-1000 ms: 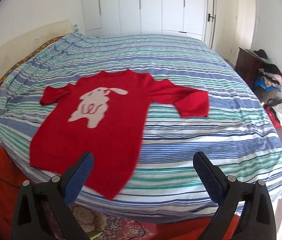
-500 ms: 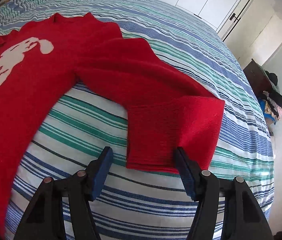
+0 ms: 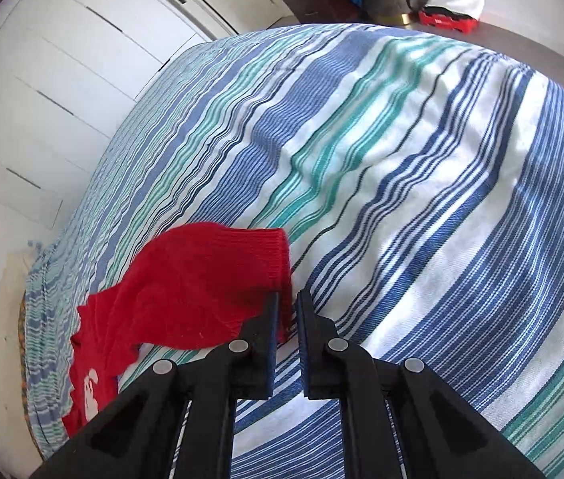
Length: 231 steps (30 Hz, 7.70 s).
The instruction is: Fold small clothes
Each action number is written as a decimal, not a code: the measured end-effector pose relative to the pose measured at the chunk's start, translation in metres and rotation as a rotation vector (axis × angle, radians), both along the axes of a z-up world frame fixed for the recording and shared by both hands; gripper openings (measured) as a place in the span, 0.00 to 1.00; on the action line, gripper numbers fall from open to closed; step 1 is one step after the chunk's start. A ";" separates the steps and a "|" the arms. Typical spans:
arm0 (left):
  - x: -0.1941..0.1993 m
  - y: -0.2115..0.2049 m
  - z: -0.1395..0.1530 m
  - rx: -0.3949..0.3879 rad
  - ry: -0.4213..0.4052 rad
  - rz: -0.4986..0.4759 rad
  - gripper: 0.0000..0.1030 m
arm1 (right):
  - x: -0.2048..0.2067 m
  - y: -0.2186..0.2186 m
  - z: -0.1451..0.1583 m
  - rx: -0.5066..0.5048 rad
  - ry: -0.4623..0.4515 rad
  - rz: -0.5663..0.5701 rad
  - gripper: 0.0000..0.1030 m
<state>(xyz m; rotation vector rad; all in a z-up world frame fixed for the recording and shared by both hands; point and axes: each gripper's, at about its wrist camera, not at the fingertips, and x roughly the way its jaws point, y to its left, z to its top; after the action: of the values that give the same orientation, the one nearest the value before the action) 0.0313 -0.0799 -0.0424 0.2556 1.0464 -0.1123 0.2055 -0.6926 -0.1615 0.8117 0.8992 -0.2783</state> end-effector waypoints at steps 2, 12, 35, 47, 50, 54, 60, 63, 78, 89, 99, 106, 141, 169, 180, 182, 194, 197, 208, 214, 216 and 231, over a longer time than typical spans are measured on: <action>0.000 0.000 -0.001 0.005 0.005 0.010 0.99 | 0.000 -0.007 -0.004 0.041 -0.006 -0.003 0.15; 0.009 -0.004 -0.012 -0.009 0.063 0.044 0.99 | 0.033 -0.017 -0.022 0.218 -0.065 0.038 0.44; 0.010 -0.010 -0.016 0.002 0.071 0.027 0.99 | -0.023 -0.016 -0.003 0.260 -0.053 -0.022 0.41; 0.008 0.005 -0.019 -0.027 0.080 0.098 0.99 | -0.012 0.007 -0.009 0.056 0.032 -0.088 0.03; 0.009 0.003 -0.020 -0.013 0.084 0.082 0.99 | -0.010 0.010 -0.011 0.043 0.054 -0.103 0.03; 0.008 0.006 -0.016 -0.010 0.060 0.082 0.99 | -0.016 0.013 -0.007 0.033 0.073 -0.109 0.15; 0.026 0.029 -0.023 -0.067 0.061 0.157 0.99 | -0.053 0.040 0.038 -0.220 0.095 -0.024 0.23; 0.045 0.027 -0.032 -0.065 0.039 0.150 0.99 | -0.067 0.103 0.053 -0.280 0.053 0.200 0.24; 0.077 -0.003 -0.136 0.037 0.079 0.031 0.99 | -0.120 0.391 -0.016 -0.306 0.177 0.970 0.34; 0.056 0.014 -0.137 -0.056 0.148 0.045 0.99 | -0.129 0.389 -0.018 -0.348 0.186 0.935 0.34; 0.111 0.108 -0.067 -0.072 -0.037 0.200 0.99 | -0.181 0.364 0.056 -0.570 0.017 0.709 0.51; 0.239 0.120 -0.055 -0.168 -0.050 0.218 0.93 | -0.177 0.344 0.053 -0.500 0.032 0.640 0.54; 0.183 0.431 -0.138 -0.735 0.000 0.998 0.55 | -0.172 0.368 0.031 -0.511 0.103 0.757 0.54; 0.098 0.195 -0.104 -0.545 0.213 0.278 0.63 | -0.157 0.322 0.040 -0.292 0.088 0.637 0.66; 0.060 0.103 -0.142 -0.533 0.328 0.184 0.01 | -0.139 0.341 -0.008 -0.096 0.181 0.760 0.04; 0.052 0.110 -0.146 -0.525 0.334 0.205 0.01 | -0.144 0.342 -0.001 -0.172 0.209 0.755 0.04; 0.026 0.118 -0.124 -0.440 0.188 0.238 0.59 | -0.157 0.339 0.001 -0.303 0.232 0.720 0.56; 0.016 0.140 -0.104 -0.419 0.043 0.332 0.73 | -0.167 0.325 0.017 -0.331 0.195 0.635 0.56; 0.035 0.173 -0.114 -0.240 -0.095 0.521 0.76 | -0.179 0.359 0.082 -0.691 -0.176 0.548 0.60; 0.032 0.159 -0.115 -0.203 -0.082 0.449 0.81 | -0.168 0.393 0.053 -0.643 -0.159 0.729 0.61; 0.033 0.157 -0.118 -0.200 -0.067 0.440 0.84 | -0.166 0.396 0.042 -0.624 -0.128 0.752 0.61; 0.041 0.158 -0.139 -0.196 0.019 0.457 0.89 | -0.161 0.373 0.029 -0.538 -0.102 0.674 0.61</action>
<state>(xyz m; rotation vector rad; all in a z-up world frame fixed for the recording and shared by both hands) 0.0723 0.0779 -0.1813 -0.1646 1.0811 0.1952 0.0440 -0.3198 -0.1321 0.0042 0.8938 0.1164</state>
